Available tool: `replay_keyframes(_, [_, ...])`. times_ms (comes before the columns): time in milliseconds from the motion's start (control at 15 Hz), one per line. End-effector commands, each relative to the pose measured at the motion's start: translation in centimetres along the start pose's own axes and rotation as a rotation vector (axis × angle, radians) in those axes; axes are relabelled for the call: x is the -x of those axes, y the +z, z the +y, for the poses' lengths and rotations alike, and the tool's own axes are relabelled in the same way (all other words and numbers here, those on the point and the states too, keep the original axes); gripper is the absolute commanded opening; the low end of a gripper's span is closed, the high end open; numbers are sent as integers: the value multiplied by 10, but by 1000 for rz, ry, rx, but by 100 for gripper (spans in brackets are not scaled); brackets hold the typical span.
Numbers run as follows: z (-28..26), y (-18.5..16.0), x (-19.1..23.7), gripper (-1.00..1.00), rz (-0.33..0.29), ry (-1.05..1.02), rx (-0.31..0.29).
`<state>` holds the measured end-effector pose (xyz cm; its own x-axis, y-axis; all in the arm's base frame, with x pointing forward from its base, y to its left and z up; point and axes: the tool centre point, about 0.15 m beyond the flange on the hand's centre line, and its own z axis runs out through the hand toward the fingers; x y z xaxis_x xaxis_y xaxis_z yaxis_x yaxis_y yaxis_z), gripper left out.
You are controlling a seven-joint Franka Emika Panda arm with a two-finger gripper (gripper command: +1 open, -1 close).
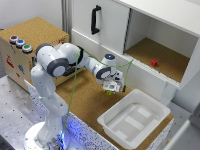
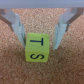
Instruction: Grasp the yellow block, then rotate it right
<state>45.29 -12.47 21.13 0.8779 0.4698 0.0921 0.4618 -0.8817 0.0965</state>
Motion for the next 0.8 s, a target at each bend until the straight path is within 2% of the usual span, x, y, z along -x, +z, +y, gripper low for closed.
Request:
replay_keyframes(0, [19,-9,6,-100,-47,-33,-59])
replay_keyframes(467, [18,-53,19,-100,21,-9,-47])
replay_keyframes(667, [27,-68,19,-100,14,145,-64])
replay_keyframes(733, [32,-74,19,-100,16,258,-23])
